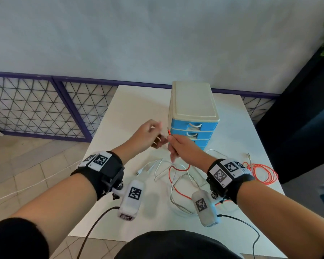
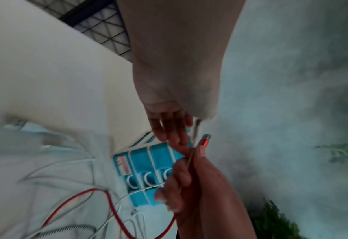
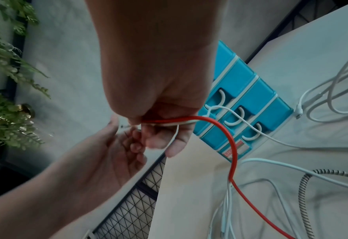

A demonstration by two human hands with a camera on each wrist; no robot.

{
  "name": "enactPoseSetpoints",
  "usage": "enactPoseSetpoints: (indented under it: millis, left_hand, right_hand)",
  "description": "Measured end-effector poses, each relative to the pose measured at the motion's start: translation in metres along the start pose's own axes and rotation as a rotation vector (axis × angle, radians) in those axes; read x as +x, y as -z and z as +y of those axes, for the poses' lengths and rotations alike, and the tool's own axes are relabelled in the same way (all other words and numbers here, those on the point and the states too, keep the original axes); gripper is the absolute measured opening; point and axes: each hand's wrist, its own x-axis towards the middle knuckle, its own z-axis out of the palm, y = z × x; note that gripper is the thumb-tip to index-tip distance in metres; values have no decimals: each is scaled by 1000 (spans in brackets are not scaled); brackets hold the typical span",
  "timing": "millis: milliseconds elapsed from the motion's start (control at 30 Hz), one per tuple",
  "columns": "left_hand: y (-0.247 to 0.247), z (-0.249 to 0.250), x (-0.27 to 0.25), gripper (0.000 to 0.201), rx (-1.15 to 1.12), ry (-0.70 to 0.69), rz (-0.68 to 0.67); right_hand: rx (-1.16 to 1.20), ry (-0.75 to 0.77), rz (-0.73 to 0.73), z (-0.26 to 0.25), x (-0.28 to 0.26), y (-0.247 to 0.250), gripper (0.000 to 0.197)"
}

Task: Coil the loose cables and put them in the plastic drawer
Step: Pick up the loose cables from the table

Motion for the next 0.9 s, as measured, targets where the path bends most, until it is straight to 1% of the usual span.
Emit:
enactPoseSetpoints:
  millis: [33, 67, 100, 133, 167, 233, 267, 300, 333, 367, 433, 467, 500, 533, 600, 667, 700, 767, 833, 900]
  left_hand:
    - [-4, -3, 2, 42, -178, 88, 33]
    - [-7, -9, 4, 50, -288, 175, 71]
    - [-9, -20, 6, 53, -290, 251, 100]
    - [-10, -33, 7, 52, -173, 296, 102]
    - [-11, -50, 6, 45, 17, 311, 76]
    - [-13, -80, 3, 27, 452, 281, 2]
    - [-15, -92, 3, 23, 624, 257, -14]
    - [-18, -100, 3, 22, 720, 236, -16]
    - [-21, -105, 4, 21, 750, 221, -28]
    - [-26, -108, 5, 20, 751, 205, -50]
    - [-36, -110, 9, 20, 756, 208, -126]
    - [-41, -113, 11, 23, 766, 219, -158]
    - [-45, -118, 14, 27, 760, 233, -174]
    - [-48, -121, 17, 30, 744, 246, -172]
    - [-49, -120, 20, 28, 629, 276, -140]
    - [-50, -108, 18, 20, 424, 261, -107]
    - [-50, -100, 17, 18, 295, 228, -84]
    - [-48, -78, 13, 17, 125, 124, -70]
    - [-47, -56, 7, 16, 104, 27, -85]
    - [-45, -41, 0, 19, 180, -42, -98]
  right_hand:
    - [-52, -17, 33, 0, 0, 1, 31]
    - [-79, -34, 60, 0, 0, 3, 31]
    - [-76, -57, 79, 0, 0, 6, 30]
    - [-41, -83, 94, 1, -1, 8, 29]
    - [19, -107, 103, 1, -3, 11, 27]
    - [136, -132, 108, 2, -8, 14, 23]
    - [157, -139, 110, 1, -11, 16, 20]
    - [170, -151, 112, 1, -14, 18, 17]
    - [188, -174, 110, 1, -16, 20, 13]
    - [219, -210, 103, 0, -18, 22, 9]
    - [276, -281, 89, -2, -22, 25, 8]
    - [282, -284, 81, -3, -24, 26, 7]
    - [272, -265, 75, -3, -25, 28, 11]
    - [255, -242, 67, -1, -26, 30, 19]
    - [230, -239, 75, 2, -27, 34, 29]
    - [235, -285, 127, 9, -23, 38, 29]
    - [254, -312, 166, 11, -20, 40, 29]
    - [326, -370, 207, 15, -14, 42, 35]
    - [391, -425, 177, 17, -11, 42, 37]
    - [423, -431, 144, 18, -9, 39, 35]
